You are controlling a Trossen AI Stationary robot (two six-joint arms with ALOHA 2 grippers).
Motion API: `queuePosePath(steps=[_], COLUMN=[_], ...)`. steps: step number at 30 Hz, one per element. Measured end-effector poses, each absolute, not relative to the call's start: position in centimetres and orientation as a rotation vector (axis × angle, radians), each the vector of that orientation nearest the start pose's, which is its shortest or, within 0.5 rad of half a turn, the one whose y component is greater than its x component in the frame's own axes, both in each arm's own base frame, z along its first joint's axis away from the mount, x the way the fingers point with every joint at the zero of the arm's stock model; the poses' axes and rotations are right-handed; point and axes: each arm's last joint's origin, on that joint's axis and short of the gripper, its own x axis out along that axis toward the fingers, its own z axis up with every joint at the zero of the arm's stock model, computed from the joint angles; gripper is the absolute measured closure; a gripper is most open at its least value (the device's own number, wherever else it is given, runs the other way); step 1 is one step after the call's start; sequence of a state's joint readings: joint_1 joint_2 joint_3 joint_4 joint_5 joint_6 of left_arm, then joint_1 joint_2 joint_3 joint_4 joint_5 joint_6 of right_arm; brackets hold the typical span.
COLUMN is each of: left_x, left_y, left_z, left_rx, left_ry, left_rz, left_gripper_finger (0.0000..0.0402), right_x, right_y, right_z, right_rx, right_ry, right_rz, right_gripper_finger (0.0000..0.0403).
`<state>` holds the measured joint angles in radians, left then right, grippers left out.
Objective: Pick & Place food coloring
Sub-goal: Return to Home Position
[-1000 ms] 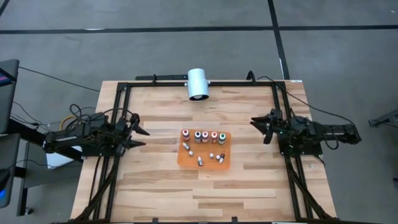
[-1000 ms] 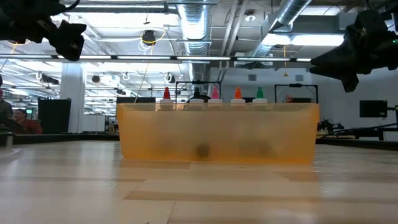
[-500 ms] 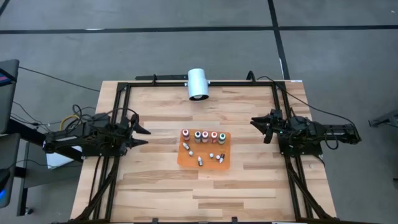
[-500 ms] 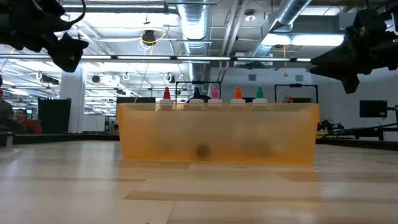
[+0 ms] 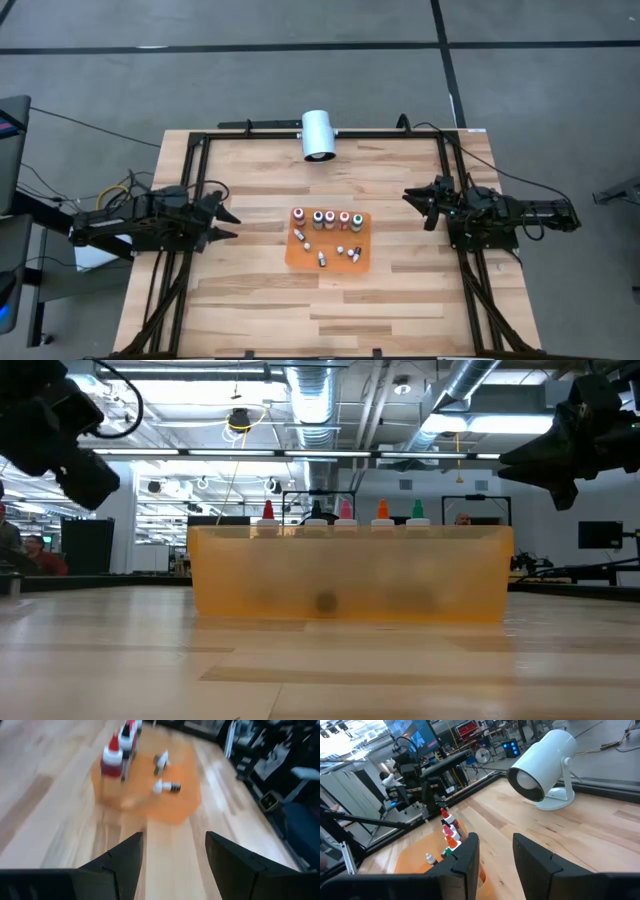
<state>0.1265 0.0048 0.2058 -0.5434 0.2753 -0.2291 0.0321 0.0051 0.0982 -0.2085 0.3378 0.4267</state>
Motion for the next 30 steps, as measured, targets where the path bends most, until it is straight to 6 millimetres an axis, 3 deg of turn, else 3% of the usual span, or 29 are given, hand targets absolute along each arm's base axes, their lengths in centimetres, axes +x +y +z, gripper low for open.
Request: queuePosePath(steps=[8, 30], left_x=[6.8, 6.8], left_y=[0.1, 0.1], left_z=[16.6, 16.7], left_rx=[-0.324, -0.338], left_ry=[0.509, 0.506], left_rz=[-0.088, -0.084], left_gripper_finger=[0.0196, 0.0196], right_x=[8.9, 8.9], right_y=[-0.7, -0.7], right_z=[17.7, 17.7], right_rx=[0.402, 0.402], right_ry=[0.047, 0.046], right_rz=[-0.325, -0.324], right_gripper_finger=[0.0294, 0.0294])
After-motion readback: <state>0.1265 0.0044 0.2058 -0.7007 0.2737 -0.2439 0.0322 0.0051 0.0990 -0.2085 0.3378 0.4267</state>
